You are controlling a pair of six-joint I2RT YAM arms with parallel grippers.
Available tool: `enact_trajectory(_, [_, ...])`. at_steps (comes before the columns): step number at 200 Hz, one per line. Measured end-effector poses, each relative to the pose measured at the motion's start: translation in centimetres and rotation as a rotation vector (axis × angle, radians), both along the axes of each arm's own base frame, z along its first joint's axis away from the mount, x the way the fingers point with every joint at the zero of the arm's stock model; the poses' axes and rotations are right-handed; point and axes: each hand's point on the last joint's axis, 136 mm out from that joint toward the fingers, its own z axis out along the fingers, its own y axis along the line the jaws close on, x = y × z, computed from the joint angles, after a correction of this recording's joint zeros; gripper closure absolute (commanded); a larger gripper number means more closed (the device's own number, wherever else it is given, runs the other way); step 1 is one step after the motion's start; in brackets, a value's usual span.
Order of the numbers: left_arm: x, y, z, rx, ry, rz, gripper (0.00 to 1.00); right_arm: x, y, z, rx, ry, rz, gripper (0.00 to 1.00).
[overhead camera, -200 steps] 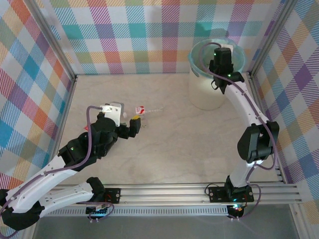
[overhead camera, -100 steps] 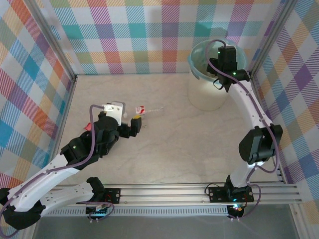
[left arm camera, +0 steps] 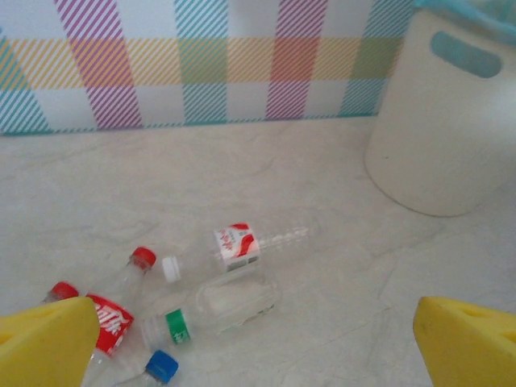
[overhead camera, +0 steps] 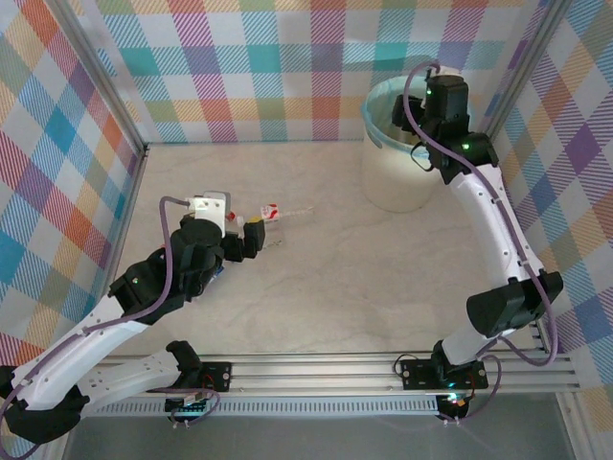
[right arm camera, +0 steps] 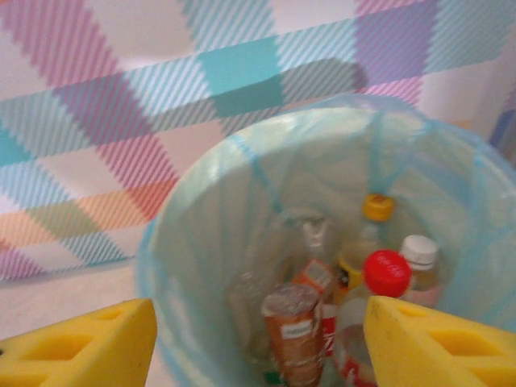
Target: Put the plastic bottles in the bin
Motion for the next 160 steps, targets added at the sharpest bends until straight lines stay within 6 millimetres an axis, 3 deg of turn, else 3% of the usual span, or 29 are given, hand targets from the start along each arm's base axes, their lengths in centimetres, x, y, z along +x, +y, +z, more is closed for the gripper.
enact_trajectory(34, [1.3,1.5,-2.1,0.002,0.117,0.079,0.00,-2.7,4.9,1.9,0.014,-0.017,0.154,0.38])
enact_trajectory(77, [3.6,2.2,-8.1,-0.022,0.382,0.113,0.00,-6.1,11.3,1.6,0.029,0.005,0.365,0.39])
enact_trajectory(120, [4.5,4.0,-13.9,-0.056,0.656,0.153,0.01,-9.0,16.5,-4.2,0.033,0.148,0.580,0.37])
enact_trajectory(160, [3.1,6.5,-17.4,0.036,0.784,0.207,0.00,-10.9,17.7,-11.2,0.034,0.322,0.659,0.35])
